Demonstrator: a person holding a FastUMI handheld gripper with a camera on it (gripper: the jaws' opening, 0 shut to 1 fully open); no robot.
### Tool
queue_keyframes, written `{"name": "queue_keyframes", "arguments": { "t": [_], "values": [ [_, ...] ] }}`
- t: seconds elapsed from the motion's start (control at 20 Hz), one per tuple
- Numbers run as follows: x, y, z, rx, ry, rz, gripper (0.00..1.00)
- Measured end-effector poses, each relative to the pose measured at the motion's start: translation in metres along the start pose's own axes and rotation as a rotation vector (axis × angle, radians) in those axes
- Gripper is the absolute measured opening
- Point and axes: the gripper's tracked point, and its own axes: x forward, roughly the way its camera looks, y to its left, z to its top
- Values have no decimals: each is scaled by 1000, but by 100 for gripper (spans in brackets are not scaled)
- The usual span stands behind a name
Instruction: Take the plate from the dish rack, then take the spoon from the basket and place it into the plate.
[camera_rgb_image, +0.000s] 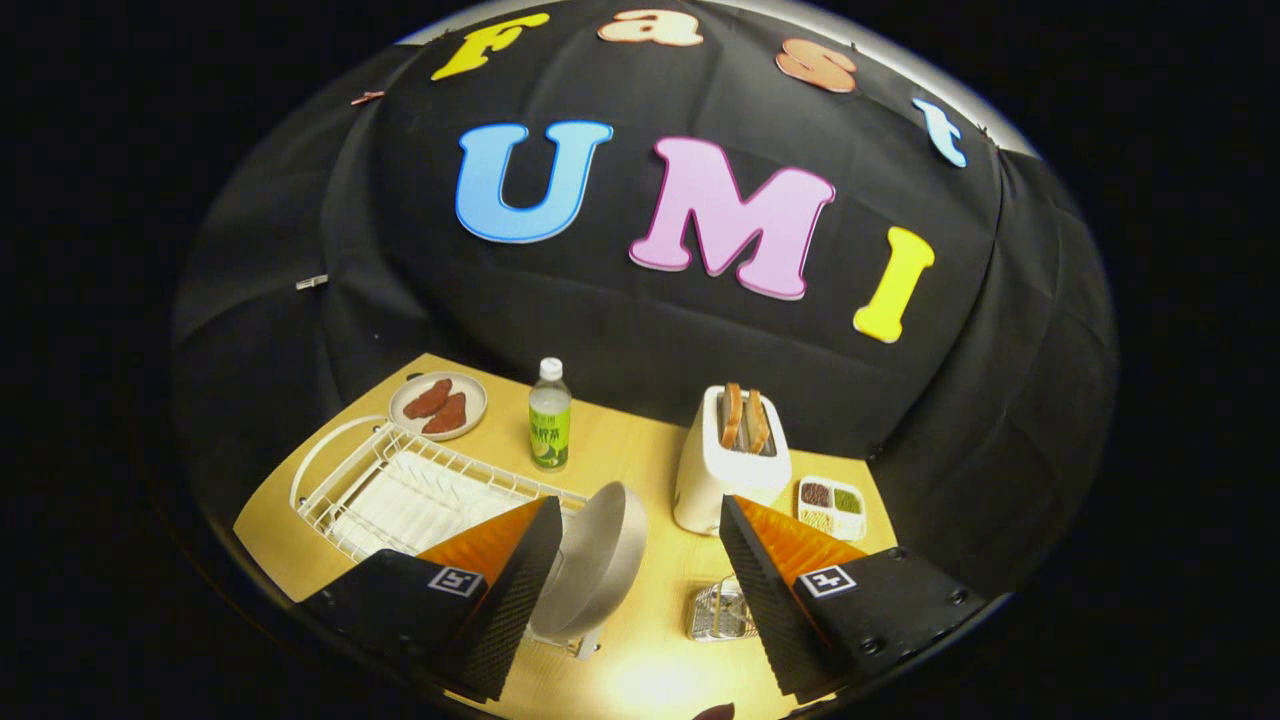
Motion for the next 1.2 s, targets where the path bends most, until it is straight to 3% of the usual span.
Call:
{"name": "queue_keyframes", "arguments": {
  "t": [0.25,0.45,0.7,0.9,1.2],
  "values": [
    [46,4,-47,32,155,-60,96],
    [71,4,-72,60,225,-124,86],
    [83,7,-75,66,245,-196,33],
    [79,12,-48,-14,195,-234,27],
    [65,10,5,-180,53,-291,25]
  ]
}}
